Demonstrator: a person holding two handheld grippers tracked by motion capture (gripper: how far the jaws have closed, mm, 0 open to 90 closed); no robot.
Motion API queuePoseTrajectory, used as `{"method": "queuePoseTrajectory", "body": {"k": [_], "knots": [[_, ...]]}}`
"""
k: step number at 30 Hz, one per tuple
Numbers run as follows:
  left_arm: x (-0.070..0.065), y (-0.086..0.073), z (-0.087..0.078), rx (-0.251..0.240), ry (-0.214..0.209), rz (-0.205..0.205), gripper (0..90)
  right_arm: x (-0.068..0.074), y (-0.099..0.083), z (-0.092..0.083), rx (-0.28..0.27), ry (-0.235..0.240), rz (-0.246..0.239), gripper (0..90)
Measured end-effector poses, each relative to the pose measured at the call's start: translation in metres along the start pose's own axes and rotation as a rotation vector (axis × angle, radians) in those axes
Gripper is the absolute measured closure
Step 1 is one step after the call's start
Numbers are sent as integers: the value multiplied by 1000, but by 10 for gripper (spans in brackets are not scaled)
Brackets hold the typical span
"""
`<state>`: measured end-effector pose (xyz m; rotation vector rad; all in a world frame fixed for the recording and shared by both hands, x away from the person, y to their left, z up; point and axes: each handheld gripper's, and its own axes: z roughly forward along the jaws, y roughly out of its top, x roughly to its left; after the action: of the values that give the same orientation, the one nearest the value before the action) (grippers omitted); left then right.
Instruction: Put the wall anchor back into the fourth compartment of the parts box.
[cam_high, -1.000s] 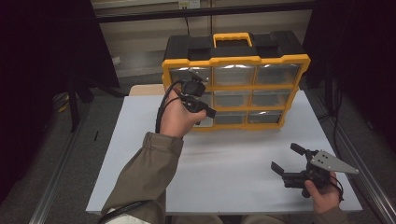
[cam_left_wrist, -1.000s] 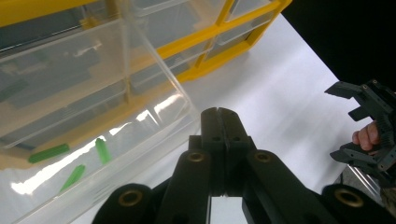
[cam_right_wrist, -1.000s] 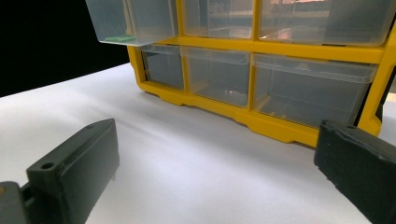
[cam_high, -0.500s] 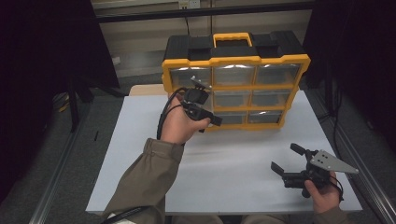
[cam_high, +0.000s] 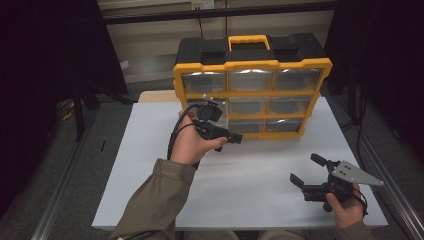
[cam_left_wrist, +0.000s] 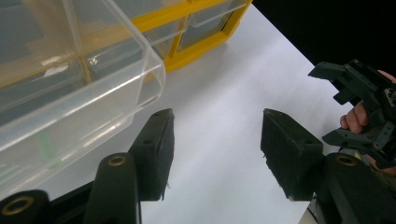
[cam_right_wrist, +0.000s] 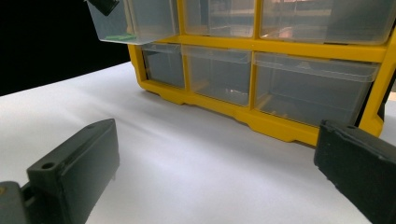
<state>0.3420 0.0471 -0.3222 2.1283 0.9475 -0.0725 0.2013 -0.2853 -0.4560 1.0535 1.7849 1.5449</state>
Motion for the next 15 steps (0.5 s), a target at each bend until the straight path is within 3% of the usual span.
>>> {"method": "queuePoseTrajectory", "body": {"k": [9,15], "knots": [[1,-11,5,-51,9,16,293,0,0,0,0,3,-3,0],[5,-19,8,-91,15,60,208,0,0,0,0,5,-3,0]]}}
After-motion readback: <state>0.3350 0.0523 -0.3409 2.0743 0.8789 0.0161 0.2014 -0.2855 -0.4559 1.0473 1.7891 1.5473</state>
